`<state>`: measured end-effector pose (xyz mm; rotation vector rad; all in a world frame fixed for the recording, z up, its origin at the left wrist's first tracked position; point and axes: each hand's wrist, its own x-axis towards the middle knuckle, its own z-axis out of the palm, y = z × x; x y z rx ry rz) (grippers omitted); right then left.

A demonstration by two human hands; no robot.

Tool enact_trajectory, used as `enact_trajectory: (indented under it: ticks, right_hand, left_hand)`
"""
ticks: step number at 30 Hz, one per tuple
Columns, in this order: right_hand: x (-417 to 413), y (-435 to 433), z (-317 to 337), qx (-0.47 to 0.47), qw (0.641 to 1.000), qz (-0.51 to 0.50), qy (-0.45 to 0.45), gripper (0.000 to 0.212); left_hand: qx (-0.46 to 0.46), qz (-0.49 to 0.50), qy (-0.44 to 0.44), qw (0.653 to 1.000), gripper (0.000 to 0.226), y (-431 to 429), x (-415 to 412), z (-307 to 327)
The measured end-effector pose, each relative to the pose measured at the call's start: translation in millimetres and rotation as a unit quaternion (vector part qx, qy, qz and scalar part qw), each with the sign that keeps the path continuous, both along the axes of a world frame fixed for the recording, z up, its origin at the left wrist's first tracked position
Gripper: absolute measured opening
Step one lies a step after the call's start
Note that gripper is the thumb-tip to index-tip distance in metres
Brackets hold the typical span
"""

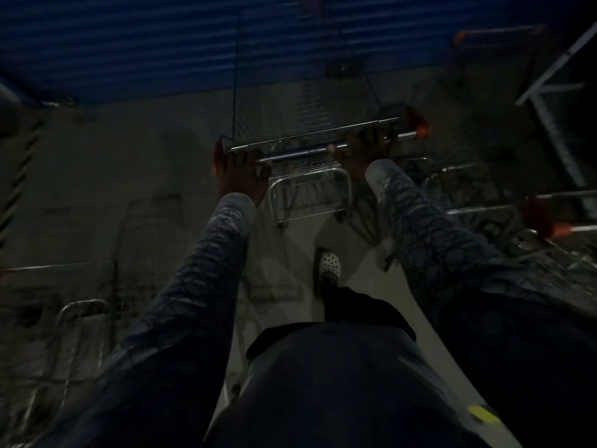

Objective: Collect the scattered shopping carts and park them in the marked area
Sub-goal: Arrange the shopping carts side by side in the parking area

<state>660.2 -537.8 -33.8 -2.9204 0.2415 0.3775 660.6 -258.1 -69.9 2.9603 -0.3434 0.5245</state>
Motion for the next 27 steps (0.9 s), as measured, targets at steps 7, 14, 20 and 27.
enact_trajectory:
  ticks: [7, 14, 20, 27]
  right_hand:
    - [-157, 74, 4, 0.064, 0.998, 0.011, -0.027, 0.071]
    - [-277, 109, -5, 0.053, 0.995, 0.050, -0.064, 0.079]
    - [-362, 117, -17, 0.010, 0.995, 0.087, -0.052, 0.085]
    - [-472, 114, -36, 0.018, 0.994, 0.101, -0.049, 0.096]
  left_hand:
    - [-0.023, 0.087, 0.079, 0.993, 0.062, 64, -142, 5]
    - [-0.035, 0.200, 0.123, 0.971, 0.077, 95, -258, 7]
    - [-0.054, 0.220, 0.063, 0.972, 0.067, 95, -378, 7]
    - [-0.074, 0.213, 0.092, 0.970, 0.068, 97, -518, 11]
